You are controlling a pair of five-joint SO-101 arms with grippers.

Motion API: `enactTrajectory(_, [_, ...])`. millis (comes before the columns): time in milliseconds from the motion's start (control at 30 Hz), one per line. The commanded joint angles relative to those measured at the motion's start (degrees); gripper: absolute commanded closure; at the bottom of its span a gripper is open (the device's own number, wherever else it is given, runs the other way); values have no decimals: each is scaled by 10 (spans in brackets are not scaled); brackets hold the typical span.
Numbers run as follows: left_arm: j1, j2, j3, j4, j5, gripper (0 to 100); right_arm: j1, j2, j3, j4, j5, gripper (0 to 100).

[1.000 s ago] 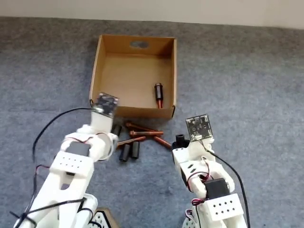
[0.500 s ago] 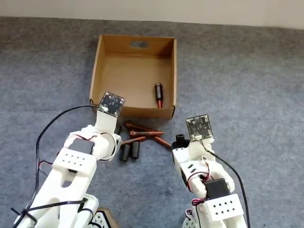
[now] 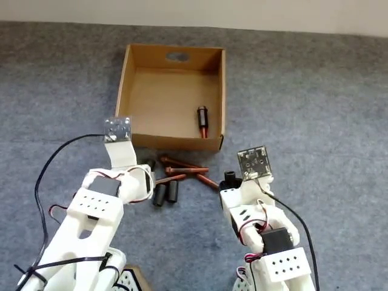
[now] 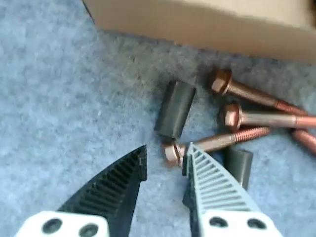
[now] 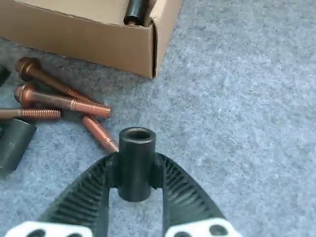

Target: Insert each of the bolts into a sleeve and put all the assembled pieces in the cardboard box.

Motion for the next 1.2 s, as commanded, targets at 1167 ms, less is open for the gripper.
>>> enactTrajectory(1167, [-2,118,-58,-9,2,959,-7,-8,4,-7,-6,993])
